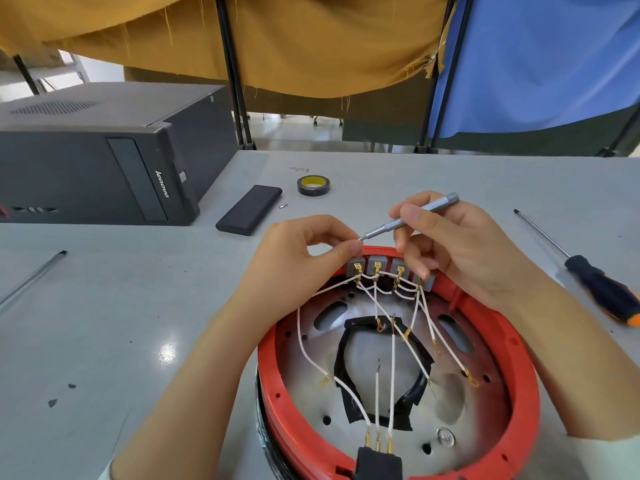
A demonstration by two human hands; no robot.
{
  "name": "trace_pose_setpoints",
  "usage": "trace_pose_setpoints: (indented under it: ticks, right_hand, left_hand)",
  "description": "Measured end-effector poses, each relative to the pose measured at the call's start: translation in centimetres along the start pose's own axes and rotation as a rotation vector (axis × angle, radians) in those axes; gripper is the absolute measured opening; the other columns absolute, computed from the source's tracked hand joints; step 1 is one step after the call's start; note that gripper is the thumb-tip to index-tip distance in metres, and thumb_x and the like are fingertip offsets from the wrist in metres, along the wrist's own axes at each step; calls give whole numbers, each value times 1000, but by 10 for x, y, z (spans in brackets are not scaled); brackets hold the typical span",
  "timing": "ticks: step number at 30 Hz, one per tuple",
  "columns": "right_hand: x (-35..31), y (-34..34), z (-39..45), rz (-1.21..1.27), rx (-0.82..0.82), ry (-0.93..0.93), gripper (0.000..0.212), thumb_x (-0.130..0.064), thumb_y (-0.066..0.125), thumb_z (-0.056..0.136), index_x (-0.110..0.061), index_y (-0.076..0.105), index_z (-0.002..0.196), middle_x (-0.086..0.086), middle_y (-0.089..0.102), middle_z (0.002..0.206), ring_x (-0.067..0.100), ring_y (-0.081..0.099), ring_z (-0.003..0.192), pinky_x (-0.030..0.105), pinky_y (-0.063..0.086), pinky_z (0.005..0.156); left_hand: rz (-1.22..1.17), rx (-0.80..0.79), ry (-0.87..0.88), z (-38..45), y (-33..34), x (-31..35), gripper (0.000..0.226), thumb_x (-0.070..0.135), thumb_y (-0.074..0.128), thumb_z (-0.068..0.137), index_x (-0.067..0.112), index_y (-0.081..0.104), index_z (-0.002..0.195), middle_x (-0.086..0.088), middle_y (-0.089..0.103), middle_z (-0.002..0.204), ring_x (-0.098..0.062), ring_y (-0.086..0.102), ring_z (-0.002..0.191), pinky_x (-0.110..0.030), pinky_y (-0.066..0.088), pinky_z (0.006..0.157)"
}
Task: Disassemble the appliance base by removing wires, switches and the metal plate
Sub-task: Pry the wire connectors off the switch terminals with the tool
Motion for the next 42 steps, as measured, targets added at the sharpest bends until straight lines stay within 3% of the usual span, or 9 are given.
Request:
trace_pose_setpoints:
  ticks: [3, 7, 10, 16, 22, 27, 35, 39, 42]
  right_hand:
    - [-6, 2, 3, -93, 4, -9, 30, -33, 60, 81, -6, 56, 92, 7, 65, 68, 15, 47, 44, 19, 32, 41]
    - [-2, 6, 5, -192, 10, -2, 17, -24, 54, 90, -7, 53, 91, 4, 63, 67, 14, 47, 46, 17, 36, 43]
    - [3, 8, 3, -206, 35, -33, 14, -21, 49, 94, -9, 48, 86, 1, 59, 63, 16, 47, 47, 16, 38, 46]
    - [9, 11, -2, -412, -14, -72, 16, -25, 43, 99, -16, 47, 86, -3, 55, 65, 8, 43, 51, 17, 40, 51]
    - [10, 11, -1, -497, -5, -51, 17, -29, 44, 98, -23, 47, 82, -9, 53, 59, 2, 42, 47, 11, 34, 47]
    - [11, 12, -2, -554, 1, -52, 15, -31, 44, 97, -26, 47, 83, -7, 53, 63, 7, 43, 52, 23, 39, 54]
    - [4, 18, -5, -707, 9, -120, 12, -33, 45, 95, -32, 46, 84, 5, 56, 67, 5, 46, 51, 18, 40, 51]
    - [5, 20, -3, -733, -14, -99, 11, -37, 43, 95, -34, 43, 84, 5, 57, 67, 11, 49, 54, 31, 48, 59]
    - [6, 23, 1, -747, -50, -69, 12, -38, 39, 97, -35, 40, 85, -3, 56, 66, 4, 48, 52, 36, 48, 60]
  left_hand:
    - [75, 45, 20, 1, -2, 1, 2, 34, 71, 82, 36, 71, 80, 26, 68, 92, 12, 58, 96, 1, 35, 83]
    - [124, -77, -72, 3, 3, -10, 18, 38, 68, 83, 37, 68, 101, 25, 65, 105, 9, 55, 105, -13, 40, 92]
    - [141, -189, -157, 4, 7, -17, 28, 31, 65, 86, 37, 62, 112, 22, 64, 110, 8, 58, 100, -15, 44, 91]
    - [174, -204, -198, 4, 7, -20, 27, 26, 62, 88, 39, 62, 111, 19, 66, 106, 4, 61, 97, -18, 45, 89]
    - [194, -196, -177, 4, 7, -19, 25, 34, 66, 85, 39, 64, 110, 20, 66, 107, 7, 61, 94, -16, 46, 88]
    - [220, -194, -173, 4, 7, -18, 26, 34, 65, 86, 39, 64, 111, 19, 66, 110, 4, 61, 97, -20, 46, 91]
    - [249, -175, -157, 5, 7, -18, 23, 31, 66, 85, 38, 66, 107, 22, 67, 100, 5, 62, 92, -13, 45, 82]
    - [235, -179, -158, 5, 7, -18, 25, 31, 67, 84, 37, 66, 108, 20, 68, 100, 3, 63, 91, -21, 47, 85]
    - [234, -180, -153, 5, 8, -18, 24, 30, 68, 84, 36, 66, 107, 21, 68, 99, 4, 63, 89, -19, 47, 84]
Point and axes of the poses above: each hand's wrist, its own z-axis towards the middle knuckle, its own y-axis out of the palm, x = y × z, the point moved 4 cm from there along z, towards the middle knuckle
